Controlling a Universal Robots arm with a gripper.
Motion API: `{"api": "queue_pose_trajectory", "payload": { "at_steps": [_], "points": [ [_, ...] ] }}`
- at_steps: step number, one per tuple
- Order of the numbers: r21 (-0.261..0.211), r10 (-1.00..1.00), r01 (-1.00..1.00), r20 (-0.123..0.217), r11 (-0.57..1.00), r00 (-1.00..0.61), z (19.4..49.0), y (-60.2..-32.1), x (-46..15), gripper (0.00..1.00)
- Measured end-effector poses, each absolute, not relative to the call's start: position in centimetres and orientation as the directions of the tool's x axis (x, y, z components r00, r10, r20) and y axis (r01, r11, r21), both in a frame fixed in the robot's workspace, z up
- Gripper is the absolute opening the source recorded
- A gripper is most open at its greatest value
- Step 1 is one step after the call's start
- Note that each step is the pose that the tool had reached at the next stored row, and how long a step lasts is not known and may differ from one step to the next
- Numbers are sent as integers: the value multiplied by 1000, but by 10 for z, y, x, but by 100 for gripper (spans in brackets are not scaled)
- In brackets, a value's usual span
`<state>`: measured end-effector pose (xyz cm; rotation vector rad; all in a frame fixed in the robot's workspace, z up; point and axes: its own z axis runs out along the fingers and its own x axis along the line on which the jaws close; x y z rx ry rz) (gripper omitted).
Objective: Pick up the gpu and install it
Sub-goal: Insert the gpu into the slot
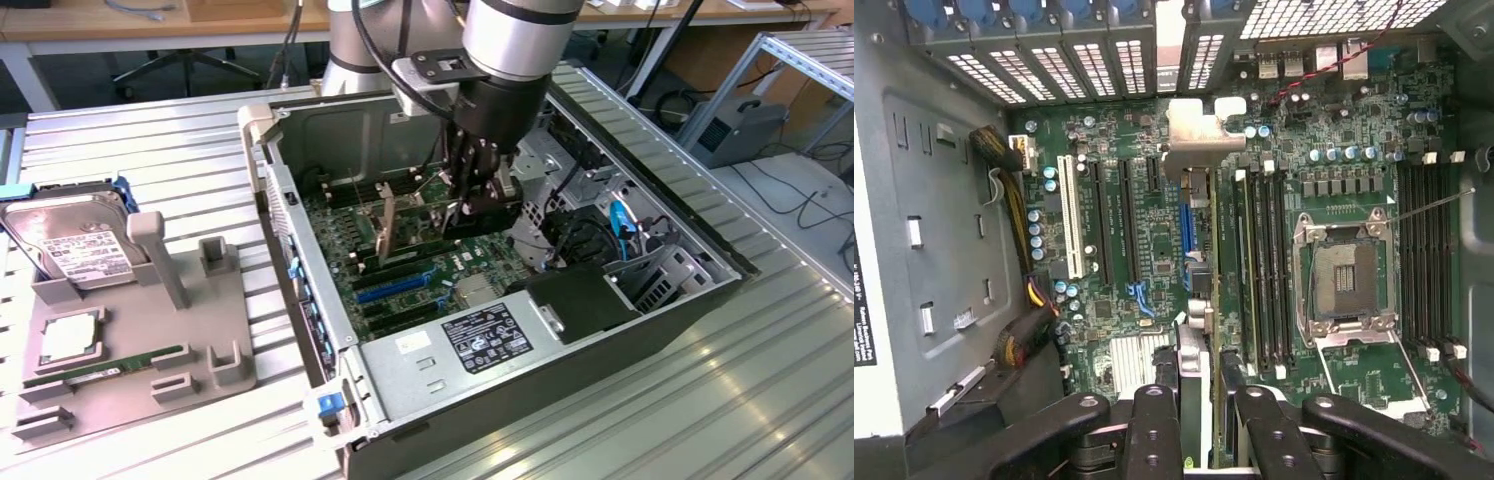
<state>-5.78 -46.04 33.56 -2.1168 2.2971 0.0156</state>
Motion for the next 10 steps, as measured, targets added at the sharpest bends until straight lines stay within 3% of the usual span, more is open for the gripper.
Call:
{"api": "queue_pose_trajectory", "payload": {
  "at_steps": [10],
  "points": [
    [-5, -996, -996, -20, 92, -92, 327, -460, -65, 27]
  ]
}}
